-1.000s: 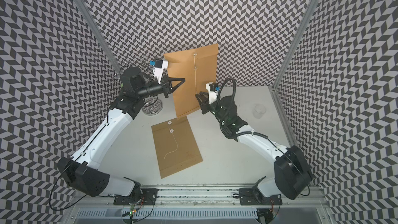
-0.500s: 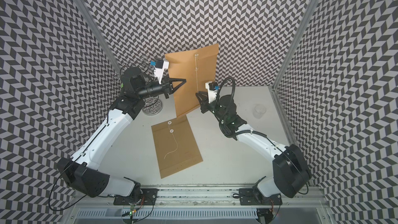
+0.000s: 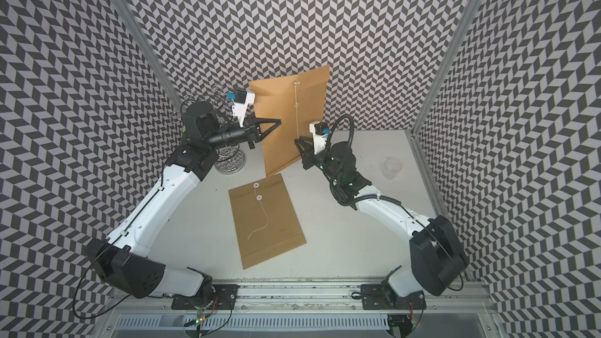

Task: Close the mouth of the file bag
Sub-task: Close the file bag.

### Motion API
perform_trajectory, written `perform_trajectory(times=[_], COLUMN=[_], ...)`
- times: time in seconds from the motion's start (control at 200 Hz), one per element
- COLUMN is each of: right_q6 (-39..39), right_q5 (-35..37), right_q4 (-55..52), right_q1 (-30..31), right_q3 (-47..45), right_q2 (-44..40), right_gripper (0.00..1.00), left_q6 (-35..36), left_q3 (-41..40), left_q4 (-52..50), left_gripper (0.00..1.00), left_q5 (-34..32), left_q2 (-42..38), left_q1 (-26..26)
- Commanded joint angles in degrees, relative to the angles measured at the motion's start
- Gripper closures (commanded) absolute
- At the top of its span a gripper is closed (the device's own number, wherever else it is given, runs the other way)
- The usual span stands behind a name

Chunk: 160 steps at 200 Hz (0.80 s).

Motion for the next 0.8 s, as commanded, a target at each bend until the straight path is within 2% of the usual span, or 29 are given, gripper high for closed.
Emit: perform_trajectory(times=[0.0,0.33,0.511,0.796], right_q6=[-0.5,-0.9,-0.1,-1.3], right_q5=[-0.3,-0.6,-3.1,-5.3], right_q4=[3.0,1.7,-3.0,-12.9], right_q1=[-0.4,-0.4,-0.2,3.5], right_q3=[1.9,1.0,-0.1,2.5], right_q2=[0.7,-1.8,-6.5,-9.8], right_gripper=[0.84,1.00,1.00,1.00], left_q6=[0.2,2.1,1.0,1.2], left_q3=[2.3,2.9,0.9,-2.2], left_q4=[1.7,-0.2,1.4,3.8], left_gripper=[1.00,1.00,1.00,1.00], left_q5=[1.7,-1.0,-2.0,0.0], left_q2=[-1.9,-1.9,-1.8,-0.8], left_q1=[-0.6,-0.1,2.6,2.6])
